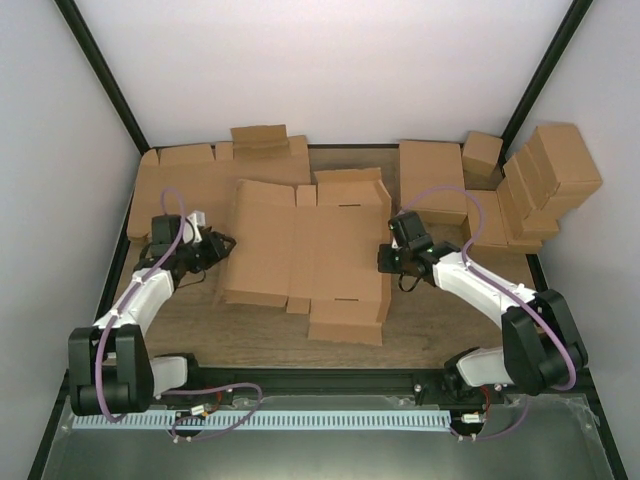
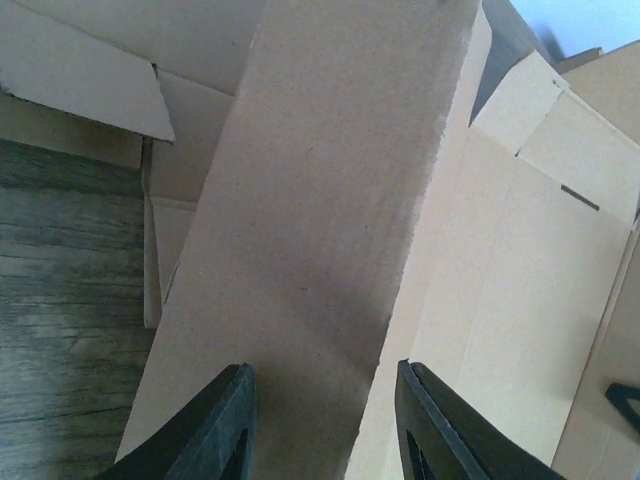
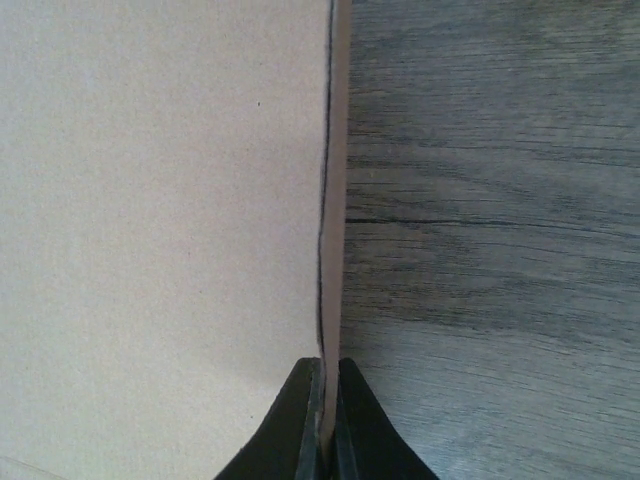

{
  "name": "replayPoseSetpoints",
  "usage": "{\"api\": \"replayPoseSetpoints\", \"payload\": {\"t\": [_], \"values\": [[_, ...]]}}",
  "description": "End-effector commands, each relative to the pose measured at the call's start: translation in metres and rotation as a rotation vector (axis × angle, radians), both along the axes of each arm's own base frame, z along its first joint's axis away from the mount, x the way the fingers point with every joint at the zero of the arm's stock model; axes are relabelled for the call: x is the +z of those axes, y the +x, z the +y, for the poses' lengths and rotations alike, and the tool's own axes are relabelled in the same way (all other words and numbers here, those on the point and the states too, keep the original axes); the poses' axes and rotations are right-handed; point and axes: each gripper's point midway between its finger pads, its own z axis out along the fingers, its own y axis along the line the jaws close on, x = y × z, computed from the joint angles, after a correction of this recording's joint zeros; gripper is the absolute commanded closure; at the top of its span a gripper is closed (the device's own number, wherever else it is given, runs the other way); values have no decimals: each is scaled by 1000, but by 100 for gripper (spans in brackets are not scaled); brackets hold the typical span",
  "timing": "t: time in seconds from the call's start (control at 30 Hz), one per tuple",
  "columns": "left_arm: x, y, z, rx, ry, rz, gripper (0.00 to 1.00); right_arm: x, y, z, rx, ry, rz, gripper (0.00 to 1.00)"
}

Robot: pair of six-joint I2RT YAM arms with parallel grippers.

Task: Fold the paper box

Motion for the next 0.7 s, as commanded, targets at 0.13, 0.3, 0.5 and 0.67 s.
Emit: {"api": "replayPoseSetpoints", "payload": {"t": [0.13, 0.3, 0.5, 0.67], "values": [[-5, -16, -34, -132, 26, 60, 60, 20, 13, 22, 60, 67, -48, 99], [-11, -12, -36, -134, 181, 72, 70, 19, 16, 23, 66, 59, -43, 99], [-13, -8, -29, -102, 300, 84, 56, 19, 15, 22, 68, 52, -41, 99], [-9, -5, -12, -38, 448, 93, 33, 19, 16, 22, 69, 52, -42, 99]]}}
